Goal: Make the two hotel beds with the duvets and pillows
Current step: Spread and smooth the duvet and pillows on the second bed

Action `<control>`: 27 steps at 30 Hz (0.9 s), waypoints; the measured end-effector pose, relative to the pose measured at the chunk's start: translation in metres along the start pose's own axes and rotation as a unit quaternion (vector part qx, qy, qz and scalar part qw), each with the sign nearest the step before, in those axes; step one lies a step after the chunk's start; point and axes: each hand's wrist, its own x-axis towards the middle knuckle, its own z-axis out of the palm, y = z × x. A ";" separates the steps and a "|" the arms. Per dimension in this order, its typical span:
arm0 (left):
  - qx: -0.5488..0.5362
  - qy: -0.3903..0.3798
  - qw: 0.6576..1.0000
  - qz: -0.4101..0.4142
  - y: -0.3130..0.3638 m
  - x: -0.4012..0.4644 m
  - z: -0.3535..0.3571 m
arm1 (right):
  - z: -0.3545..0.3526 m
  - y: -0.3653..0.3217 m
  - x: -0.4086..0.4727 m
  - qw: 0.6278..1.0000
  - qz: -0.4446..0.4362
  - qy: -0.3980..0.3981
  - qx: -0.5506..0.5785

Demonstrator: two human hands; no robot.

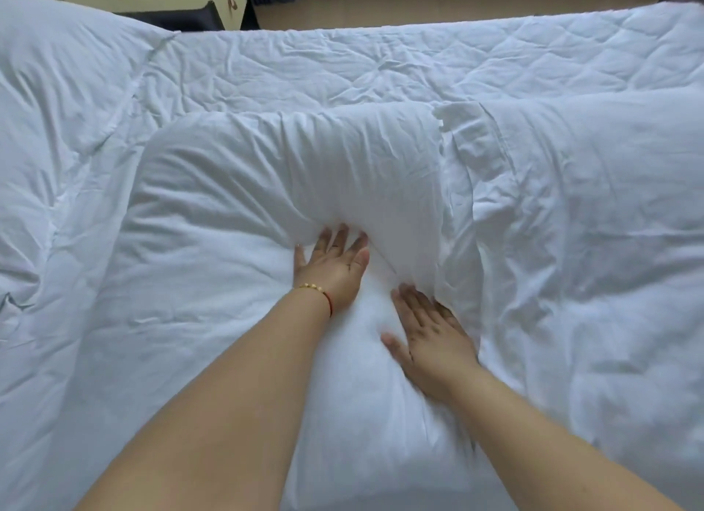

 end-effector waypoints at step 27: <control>-0.011 0.188 0.939 -0.286 -0.165 -0.138 -0.009 | -0.023 -0.089 0.054 0.991 0.084 0.087 0.057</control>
